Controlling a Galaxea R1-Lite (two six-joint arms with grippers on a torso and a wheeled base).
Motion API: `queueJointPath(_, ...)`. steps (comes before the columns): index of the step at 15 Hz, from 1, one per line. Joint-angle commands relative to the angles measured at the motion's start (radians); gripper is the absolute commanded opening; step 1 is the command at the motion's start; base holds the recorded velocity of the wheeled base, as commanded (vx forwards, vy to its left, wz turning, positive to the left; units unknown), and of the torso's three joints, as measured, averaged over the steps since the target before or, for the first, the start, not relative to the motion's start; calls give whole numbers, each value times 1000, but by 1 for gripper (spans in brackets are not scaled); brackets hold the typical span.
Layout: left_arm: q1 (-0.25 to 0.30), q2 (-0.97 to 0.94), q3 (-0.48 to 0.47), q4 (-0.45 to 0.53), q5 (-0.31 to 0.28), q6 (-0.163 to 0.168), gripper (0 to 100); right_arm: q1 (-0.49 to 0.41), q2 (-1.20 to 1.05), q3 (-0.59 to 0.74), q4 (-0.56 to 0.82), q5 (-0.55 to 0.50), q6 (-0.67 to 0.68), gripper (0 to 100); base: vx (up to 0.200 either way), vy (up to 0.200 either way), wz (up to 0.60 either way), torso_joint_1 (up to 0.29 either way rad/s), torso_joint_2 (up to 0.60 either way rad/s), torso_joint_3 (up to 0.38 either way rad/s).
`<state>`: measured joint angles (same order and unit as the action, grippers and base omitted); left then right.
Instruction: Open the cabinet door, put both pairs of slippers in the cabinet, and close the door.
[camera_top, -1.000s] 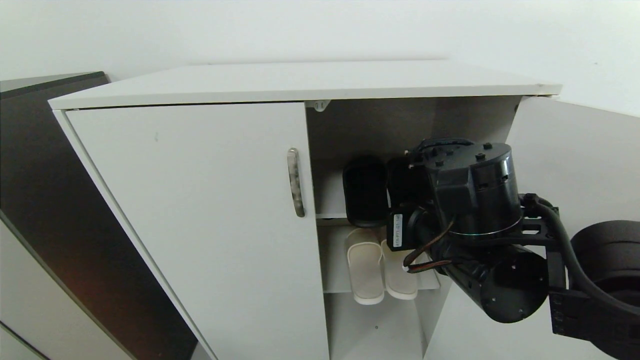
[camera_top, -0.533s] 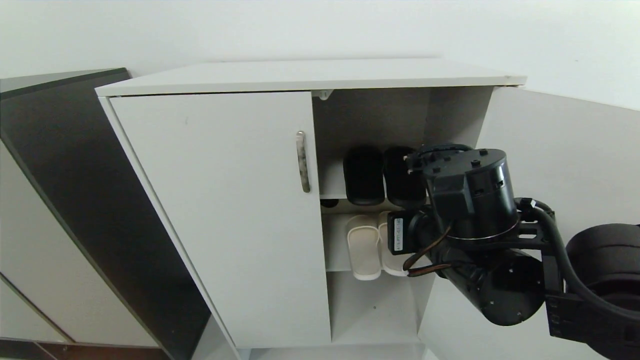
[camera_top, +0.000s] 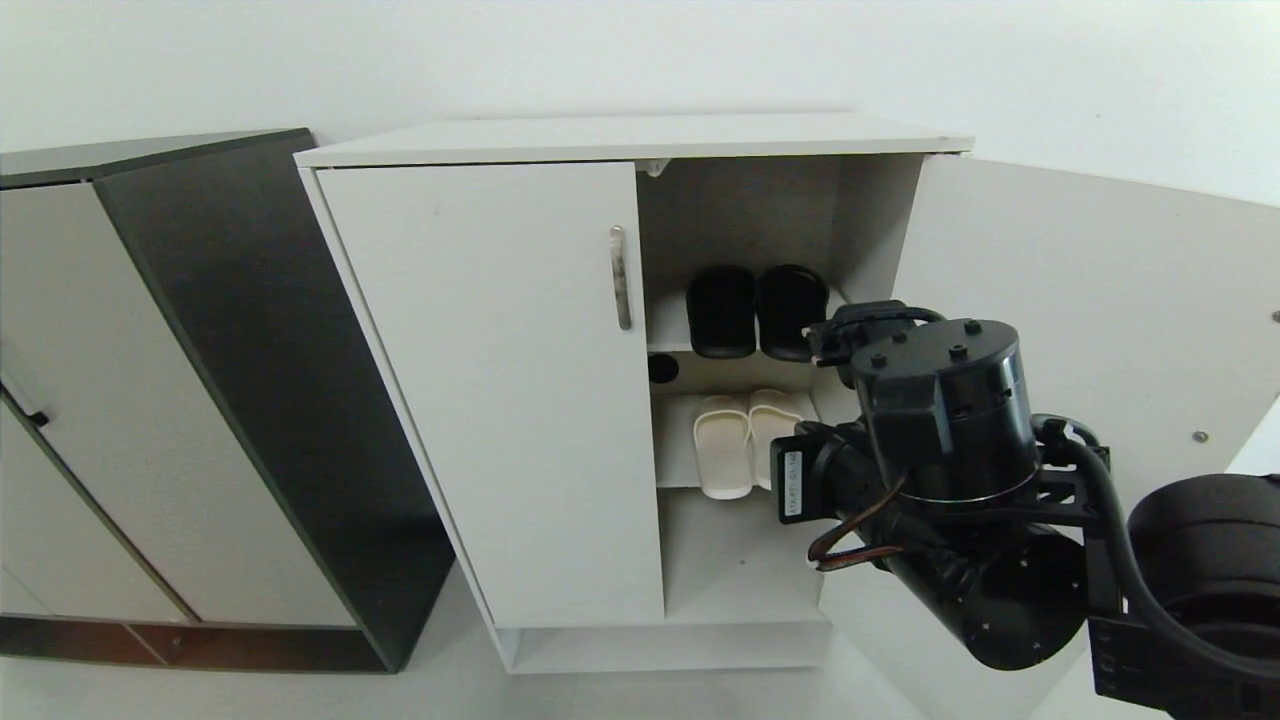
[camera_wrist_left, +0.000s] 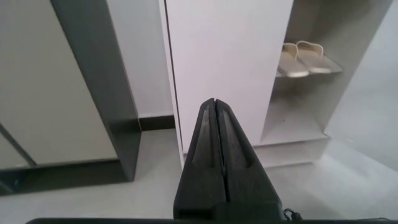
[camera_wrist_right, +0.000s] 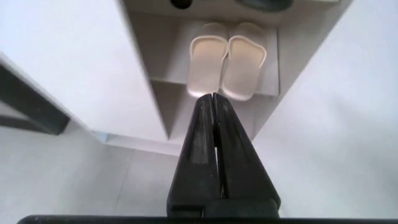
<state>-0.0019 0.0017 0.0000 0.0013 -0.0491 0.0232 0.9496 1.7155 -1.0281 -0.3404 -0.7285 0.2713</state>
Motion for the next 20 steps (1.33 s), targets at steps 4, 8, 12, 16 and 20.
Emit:
queueJointPath(4,0,0,0,0,0,0,0,-8,-1,26,-25,23,-7,0,-200,0,0,5,0,5)
queueJointPath(8,0,0,0,0,0,0,0,-9,-7,40,-51,50,-20,0,-150,0,0,2,3,3)
queueJointPath(12,0,0,0,0,0,0,0,-25,-4,46,-58,50,-30,0,0,0,0,0,0,0)
queueJointPath(16,0,0,0,0,0,0,0,-25,-2,48,-65,52,-34,0,0,0,0,0,0,0)
queueJointPath(20,0,0,0,0,0,0,0,-26,1,54,-65,52,-44,0,0,0,0,0,0,0)
